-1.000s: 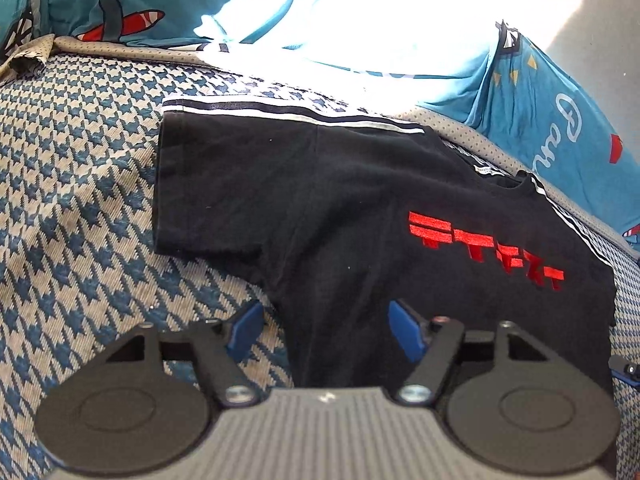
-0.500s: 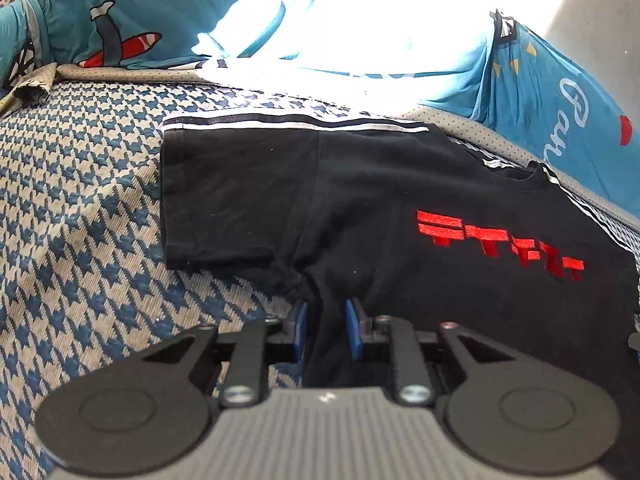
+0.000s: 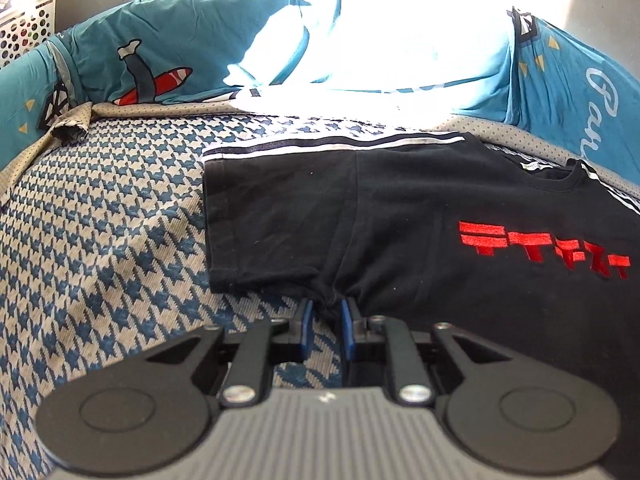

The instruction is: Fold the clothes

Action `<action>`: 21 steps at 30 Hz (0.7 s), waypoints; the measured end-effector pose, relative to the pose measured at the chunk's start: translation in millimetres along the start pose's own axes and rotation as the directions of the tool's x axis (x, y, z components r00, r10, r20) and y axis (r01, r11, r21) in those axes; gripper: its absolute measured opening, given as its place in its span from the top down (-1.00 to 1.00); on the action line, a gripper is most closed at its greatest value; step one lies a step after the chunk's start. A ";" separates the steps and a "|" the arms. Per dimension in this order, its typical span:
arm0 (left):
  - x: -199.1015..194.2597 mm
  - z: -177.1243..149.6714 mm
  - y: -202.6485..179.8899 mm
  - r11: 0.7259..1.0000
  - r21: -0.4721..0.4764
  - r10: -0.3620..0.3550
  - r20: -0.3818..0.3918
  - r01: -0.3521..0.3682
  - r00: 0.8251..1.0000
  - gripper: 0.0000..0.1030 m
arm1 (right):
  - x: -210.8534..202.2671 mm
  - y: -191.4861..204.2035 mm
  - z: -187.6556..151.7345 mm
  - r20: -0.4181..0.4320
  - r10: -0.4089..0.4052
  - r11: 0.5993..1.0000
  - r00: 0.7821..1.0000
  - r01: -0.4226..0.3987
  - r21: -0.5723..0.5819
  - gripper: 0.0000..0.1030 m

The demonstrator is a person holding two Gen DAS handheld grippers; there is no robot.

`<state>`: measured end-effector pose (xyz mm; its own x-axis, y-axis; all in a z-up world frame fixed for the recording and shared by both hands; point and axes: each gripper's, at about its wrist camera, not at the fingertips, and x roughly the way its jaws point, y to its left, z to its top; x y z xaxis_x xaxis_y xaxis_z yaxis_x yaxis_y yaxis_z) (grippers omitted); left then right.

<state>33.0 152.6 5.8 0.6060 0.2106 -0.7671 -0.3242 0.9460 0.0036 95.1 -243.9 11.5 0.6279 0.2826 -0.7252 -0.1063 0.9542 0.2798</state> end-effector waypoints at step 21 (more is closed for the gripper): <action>4.3 -2.4 -8.3 0.991 0.105 0.079 0.015 -0.080 0.997 0.67 | -0.2 13.4 -1.8 0.056 -0.171 0.975 0.984 0.177 -0.134 0.96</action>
<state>36.5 145.1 1.0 0.5890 0.2884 -0.7549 -0.2940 0.9466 0.1323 92.2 -231.0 14.3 0.6789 0.1098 -0.7260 -0.0958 0.9936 0.0607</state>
